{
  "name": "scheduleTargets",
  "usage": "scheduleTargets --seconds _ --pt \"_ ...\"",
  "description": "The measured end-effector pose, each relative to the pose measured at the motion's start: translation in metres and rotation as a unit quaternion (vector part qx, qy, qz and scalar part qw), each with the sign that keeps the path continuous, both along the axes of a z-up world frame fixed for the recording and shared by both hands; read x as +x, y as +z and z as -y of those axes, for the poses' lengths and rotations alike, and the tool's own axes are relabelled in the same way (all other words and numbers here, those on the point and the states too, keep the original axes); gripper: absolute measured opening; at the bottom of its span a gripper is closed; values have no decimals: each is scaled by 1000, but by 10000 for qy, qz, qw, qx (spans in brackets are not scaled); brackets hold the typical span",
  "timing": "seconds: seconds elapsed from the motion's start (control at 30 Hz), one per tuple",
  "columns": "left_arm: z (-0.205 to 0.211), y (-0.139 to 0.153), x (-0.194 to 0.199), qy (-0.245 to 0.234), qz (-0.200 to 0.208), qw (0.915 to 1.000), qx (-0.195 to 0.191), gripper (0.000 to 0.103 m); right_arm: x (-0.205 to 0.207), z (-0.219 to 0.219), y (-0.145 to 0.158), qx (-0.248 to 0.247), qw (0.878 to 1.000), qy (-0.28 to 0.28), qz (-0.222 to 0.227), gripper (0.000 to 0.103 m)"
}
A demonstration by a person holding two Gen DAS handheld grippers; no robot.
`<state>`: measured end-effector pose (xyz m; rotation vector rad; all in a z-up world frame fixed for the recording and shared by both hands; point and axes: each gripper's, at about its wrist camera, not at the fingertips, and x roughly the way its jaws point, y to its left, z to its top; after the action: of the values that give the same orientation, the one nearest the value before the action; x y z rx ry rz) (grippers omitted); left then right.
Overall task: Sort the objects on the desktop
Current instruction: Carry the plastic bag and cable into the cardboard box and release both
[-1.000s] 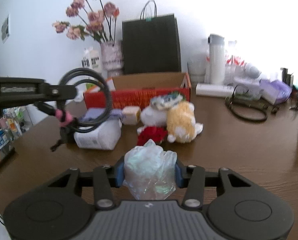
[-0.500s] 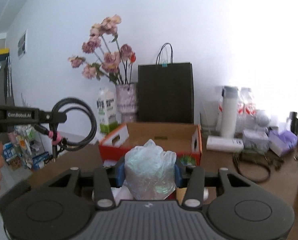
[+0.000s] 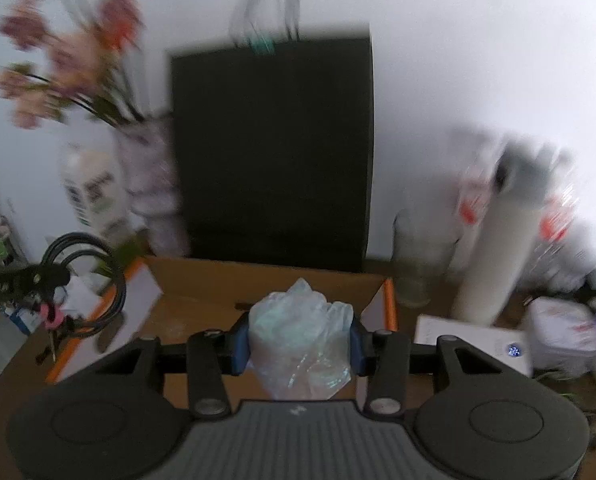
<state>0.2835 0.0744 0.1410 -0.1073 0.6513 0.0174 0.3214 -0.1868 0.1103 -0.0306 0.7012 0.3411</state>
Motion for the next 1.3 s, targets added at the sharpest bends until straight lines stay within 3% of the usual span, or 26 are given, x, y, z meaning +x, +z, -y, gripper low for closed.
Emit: scheduleTargets --seconds 0.13,0.27,0.3,0.37,0.43,0.5,0.57,0.67,0.77,1.03,1.1,1.23,1.3 --pt "3 -28 44 -1 -430 9982 425 8 60 -23 -34 -372 9984 -20 -435 45" --pt "-1 -48 73 117 -797 9947 646 12 92 -38 -68 -704 9948 15 -736 51" --pt "-1 -50 77 154 -829 9938 721 17 98 -38 -75 -737 9939 -14 -815 52" --pt "2 -52 80 63 -744 9936 852 40 108 -39 -86 -738 9929 -121 -926 55" --pt "5 -50 78 -88 -620 9940 898 55 113 -40 -92 -771 9923 -176 -956 64" --pt "9 -45 76 -109 -541 9931 1038 64 111 -40 -93 -730 9932 -140 -896 72" --pt "10 -37 73 -114 -462 9928 1100 72 107 -40 -85 -705 9944 -169 -763 74" --pt "10 -18 63 -176 -317 9939 1043 76 96 -36 -65 -610 9963 -214 -573 83" --pt "14 4 50 -220 -178 9937 1084 82 80 -33 -41 -614 9969 -112 -476 84" --pt "29 40 -7 -187 -414 9956 821 96 20 -11 1 -510 9966 -171 -621 88" --pt "27 43 -28 -85 -441 9969 639 103 -7 -6 7 -401 9969 -137 -662 88" --pt "24 23 -83 -218 -736 9969 158 103 -66 6 12 -65 9975 43 -705 91" --pt "25 10 -114 -209 -821 9963 112 103 -97 13 13 94 9971 152 -736 93"
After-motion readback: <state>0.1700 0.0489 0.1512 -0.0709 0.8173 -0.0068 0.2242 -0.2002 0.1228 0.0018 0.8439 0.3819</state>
